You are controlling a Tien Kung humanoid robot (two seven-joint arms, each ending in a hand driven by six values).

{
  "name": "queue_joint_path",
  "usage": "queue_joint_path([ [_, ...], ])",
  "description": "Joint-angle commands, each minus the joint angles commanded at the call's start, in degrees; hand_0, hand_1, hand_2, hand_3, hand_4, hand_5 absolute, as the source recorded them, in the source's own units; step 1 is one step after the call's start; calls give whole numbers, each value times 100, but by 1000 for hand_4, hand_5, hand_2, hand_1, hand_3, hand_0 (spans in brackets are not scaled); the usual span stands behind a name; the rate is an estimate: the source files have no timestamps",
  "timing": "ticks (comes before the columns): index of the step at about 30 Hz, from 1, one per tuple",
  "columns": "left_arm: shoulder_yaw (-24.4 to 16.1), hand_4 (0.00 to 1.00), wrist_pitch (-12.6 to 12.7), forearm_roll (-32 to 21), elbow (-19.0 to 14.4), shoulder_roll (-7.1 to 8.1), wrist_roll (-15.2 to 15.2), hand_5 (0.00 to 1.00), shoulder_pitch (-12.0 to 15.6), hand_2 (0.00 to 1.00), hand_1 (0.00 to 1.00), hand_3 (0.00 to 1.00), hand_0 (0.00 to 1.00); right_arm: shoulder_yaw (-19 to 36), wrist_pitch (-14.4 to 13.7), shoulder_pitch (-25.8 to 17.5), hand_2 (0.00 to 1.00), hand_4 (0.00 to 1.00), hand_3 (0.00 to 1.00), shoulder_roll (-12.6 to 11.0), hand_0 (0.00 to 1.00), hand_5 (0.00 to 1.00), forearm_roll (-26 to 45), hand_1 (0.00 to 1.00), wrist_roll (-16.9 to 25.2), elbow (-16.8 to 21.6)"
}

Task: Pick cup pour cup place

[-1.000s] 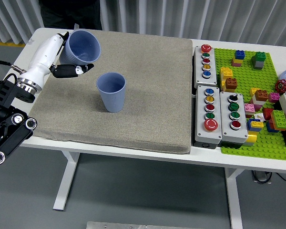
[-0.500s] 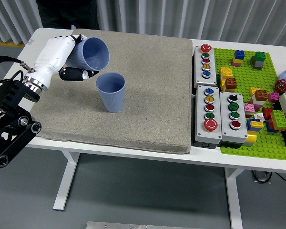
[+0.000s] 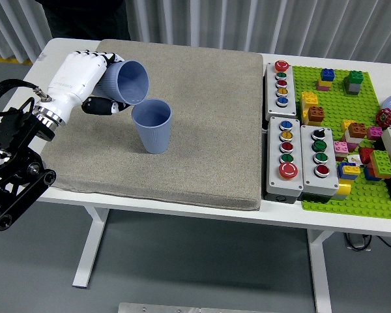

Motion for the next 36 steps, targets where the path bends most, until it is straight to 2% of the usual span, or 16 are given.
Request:
queue_joint_path([
  [6,78,802,31,271,-42,72,28,157,-6,559,530,559,596,0,2,-20,733,321,699,0,721,299,-7,686,0,0],
  [23,367,801,104,207,-6,226,74,155,-262,556,530,557,594,-32,2,23,733,323,699,-10,721,299,66,686,17,0],
  [36,580,800,96,367,47,319,113,154,-372,555,531,557,593,-55,-9,42,733,324,700,-11,721,299,111,686,29,0],
])
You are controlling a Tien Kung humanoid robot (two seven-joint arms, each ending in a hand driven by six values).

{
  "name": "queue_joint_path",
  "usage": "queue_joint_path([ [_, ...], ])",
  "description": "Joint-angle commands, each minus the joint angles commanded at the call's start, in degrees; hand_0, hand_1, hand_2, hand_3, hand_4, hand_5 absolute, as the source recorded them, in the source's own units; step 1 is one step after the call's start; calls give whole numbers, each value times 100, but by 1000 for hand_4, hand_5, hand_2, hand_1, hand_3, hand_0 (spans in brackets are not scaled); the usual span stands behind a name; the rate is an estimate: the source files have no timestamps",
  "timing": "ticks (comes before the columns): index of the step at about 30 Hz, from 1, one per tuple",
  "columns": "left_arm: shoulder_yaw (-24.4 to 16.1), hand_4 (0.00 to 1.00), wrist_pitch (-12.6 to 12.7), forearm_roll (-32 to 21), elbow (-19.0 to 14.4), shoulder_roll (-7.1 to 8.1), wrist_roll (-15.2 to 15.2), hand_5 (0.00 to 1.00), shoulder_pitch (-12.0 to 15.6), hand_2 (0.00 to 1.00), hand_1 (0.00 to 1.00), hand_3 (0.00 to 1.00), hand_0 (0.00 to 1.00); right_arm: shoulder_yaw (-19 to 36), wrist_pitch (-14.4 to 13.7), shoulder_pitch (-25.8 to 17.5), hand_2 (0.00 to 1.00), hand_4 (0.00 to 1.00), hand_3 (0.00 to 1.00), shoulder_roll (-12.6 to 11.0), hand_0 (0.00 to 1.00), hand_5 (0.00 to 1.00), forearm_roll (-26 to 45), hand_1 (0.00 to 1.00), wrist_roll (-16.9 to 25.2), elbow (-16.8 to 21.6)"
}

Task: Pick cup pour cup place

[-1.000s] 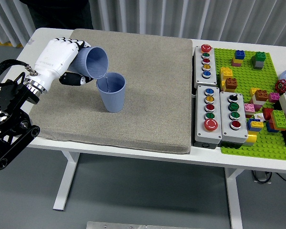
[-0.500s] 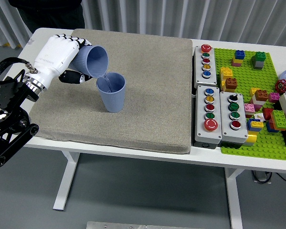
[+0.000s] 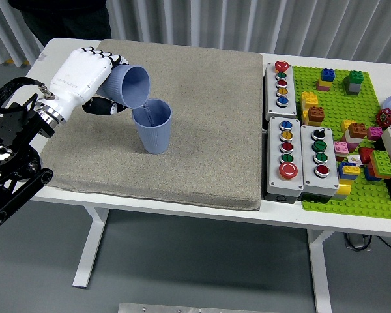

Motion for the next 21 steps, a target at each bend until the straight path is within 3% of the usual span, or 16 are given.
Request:
queue_joint_path([
  [21,435,799,68,149,-97,219,95,152,-279,554,530,552,591,-6,1,19,733,323,699,-7,721,297,23,686,1,0],
])
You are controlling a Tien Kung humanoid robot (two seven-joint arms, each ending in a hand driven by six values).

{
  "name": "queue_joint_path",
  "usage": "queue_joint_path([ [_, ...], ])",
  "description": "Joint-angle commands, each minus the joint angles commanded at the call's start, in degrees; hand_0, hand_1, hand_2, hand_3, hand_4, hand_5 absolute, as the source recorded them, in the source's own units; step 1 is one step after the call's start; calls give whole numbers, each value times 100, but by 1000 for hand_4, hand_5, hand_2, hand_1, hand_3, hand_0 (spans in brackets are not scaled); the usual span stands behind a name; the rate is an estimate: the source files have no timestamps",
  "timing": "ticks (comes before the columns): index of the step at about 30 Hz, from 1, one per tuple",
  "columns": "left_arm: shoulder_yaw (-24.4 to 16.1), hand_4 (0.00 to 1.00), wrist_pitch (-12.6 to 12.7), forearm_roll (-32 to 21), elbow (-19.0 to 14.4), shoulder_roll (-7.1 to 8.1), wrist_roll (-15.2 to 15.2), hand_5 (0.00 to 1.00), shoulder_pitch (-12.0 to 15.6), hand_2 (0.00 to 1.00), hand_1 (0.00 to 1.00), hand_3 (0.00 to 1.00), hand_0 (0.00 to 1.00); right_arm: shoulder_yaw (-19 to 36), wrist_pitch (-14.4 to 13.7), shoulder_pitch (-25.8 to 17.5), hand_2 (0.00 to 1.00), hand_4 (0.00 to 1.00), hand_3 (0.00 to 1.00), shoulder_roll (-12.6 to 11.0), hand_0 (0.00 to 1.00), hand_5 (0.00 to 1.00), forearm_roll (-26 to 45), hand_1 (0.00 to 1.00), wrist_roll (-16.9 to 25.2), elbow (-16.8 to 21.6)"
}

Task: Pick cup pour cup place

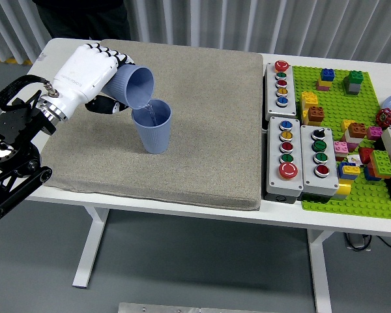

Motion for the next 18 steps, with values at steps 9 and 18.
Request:
queue_joint_path([
  [9,45,800,-20,3,-33,38,4,152,-40,554,529,553,590,-12,0,-6,733,322,699,-1,721,295,10,686,1,0],
  [18,168,800,75,147,-76,111,104,154,-93,554,529,552,590,5,2,-40,732,322,699,0,721,292,-32,686,-5,0],
])
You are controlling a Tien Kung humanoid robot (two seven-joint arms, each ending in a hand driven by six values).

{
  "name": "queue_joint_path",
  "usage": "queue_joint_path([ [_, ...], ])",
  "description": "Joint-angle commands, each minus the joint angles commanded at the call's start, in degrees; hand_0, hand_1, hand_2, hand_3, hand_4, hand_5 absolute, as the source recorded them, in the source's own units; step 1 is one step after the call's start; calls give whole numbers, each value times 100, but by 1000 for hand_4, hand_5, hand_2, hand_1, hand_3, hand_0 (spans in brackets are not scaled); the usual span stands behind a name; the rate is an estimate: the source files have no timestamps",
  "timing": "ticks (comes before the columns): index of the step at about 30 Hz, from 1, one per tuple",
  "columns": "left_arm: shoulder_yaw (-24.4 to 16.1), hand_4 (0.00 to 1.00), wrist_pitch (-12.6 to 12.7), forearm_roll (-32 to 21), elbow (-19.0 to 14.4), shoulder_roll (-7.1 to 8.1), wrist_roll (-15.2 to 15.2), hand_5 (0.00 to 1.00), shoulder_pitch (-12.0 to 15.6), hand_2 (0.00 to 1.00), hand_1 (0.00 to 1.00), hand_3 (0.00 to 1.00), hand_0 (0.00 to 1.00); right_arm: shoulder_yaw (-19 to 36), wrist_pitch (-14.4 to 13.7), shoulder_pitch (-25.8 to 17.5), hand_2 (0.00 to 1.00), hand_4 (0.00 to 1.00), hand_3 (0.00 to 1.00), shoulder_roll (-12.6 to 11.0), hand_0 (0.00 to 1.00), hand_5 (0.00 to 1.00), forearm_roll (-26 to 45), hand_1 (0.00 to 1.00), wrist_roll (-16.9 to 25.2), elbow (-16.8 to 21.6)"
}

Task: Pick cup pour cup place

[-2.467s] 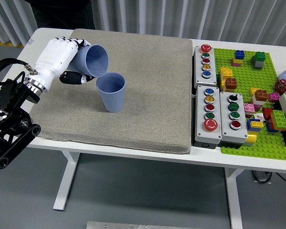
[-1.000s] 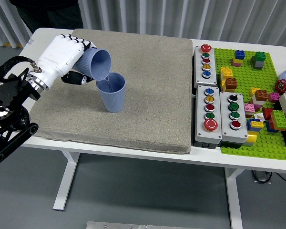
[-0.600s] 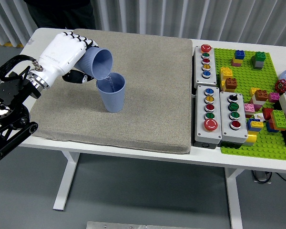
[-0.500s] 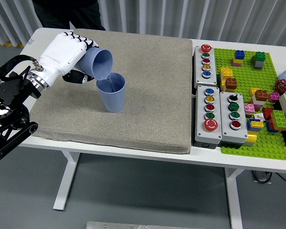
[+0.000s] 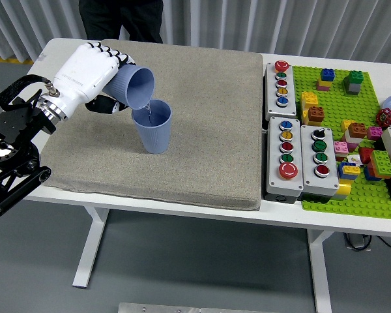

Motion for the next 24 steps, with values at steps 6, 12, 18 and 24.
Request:
queue_joint_path([
  [6,81,799,109,116,11,36,101,154,-54,554,528,552,590,5,3,-8,732,322,699,-3,721,290,-17,686,-3,0],
  [12,264,800,151,184,20,98,141,157,-145,551,528,552,590,-3,1,-4,732,323,699,-2,721,290,0,686,1,0],
  [18,287,801,217,184,15,91,175,158,-177,552,528,551,590,-3,2,-1,732,323,699,-1,721,290,2,686,2,0],
  [24,329,800,311,184,11,87,186,158,-208,554,528,551,590,-7,-2,1,732,323,699,-1,721,290,20,686,8,0],
])
